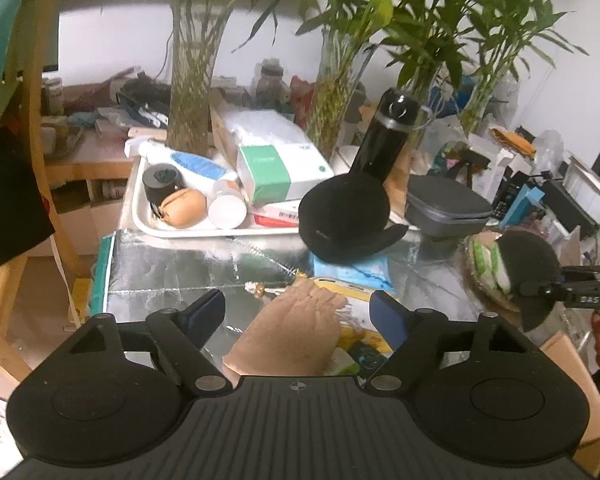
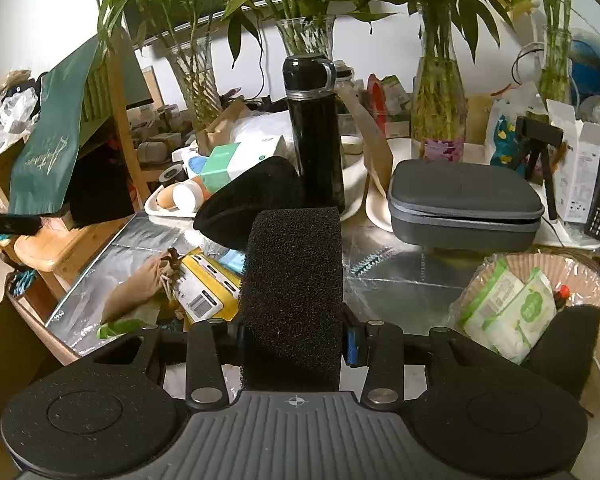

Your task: Organize soft objects

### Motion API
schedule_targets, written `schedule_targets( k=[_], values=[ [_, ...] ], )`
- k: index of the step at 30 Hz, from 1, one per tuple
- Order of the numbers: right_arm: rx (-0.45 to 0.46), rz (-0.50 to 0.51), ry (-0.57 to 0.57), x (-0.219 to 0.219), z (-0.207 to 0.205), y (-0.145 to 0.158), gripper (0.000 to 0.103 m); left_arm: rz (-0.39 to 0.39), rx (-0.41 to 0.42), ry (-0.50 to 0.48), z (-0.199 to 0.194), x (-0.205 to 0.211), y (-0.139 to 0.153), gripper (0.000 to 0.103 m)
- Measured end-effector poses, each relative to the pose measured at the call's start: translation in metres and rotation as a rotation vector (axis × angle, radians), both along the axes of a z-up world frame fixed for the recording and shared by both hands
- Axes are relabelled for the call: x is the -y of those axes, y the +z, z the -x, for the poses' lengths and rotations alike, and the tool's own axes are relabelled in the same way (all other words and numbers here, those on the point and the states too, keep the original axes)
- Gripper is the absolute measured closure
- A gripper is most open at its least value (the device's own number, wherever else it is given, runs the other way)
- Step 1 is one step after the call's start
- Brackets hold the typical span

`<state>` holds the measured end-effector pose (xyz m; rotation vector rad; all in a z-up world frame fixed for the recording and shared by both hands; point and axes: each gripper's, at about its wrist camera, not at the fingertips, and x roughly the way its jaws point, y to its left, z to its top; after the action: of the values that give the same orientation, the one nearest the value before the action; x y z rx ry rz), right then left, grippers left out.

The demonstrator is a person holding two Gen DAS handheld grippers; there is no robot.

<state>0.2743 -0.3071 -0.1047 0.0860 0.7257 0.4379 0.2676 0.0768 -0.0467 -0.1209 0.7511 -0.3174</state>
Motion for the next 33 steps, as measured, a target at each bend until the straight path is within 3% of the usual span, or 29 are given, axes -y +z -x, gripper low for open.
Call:
schedule_targets(
  k=[12,16,22,28,30,32,33],
  values=[
    [-0.012,-0.008,0.014,-0.004,-0.001,0.000,0.058,0.025,-0.084,-0.065,-0.052,-0.006,-0.053,0.027],
    [-0.020,-0.034,0.024,-0.003,-0.003,-0.001,0.058,0.100,-0.116,-0.133,-0.069,-0.011,-0.072,0.027],
    [-0.030,-0.049,0.044,-0.007,-0.005,-0.002,0.058,0.135,-0.168,-0.184,-0.088,-0.014,-0.100,0.027],
    [-0.032,-0.050,0.043,-0.006,-0.006,-0.003,0.058,0.218,-0.264,-0.216,-0.108,-0.021,-0.127,0.033],
    [-0.036,-0.061,0.042,-0.005,-0.007,-0.003,0.058,0.254,-0.307,-0.218,-0.114,-0.025,-0.137,0.038],
    [-0.038,-0.060,0.042,-0.006,-0.007,-0.003,0.058,0.286,-0.356,-0.225,-0.119,-0.027,-0.146,0.058],
    [-0.038,-0.058,0.044,-0.006,-0.007,-0.003,0.058,0.285,-0.376,-0.229,-0.121,-0.026,-0.149,0.063]
  ],
)
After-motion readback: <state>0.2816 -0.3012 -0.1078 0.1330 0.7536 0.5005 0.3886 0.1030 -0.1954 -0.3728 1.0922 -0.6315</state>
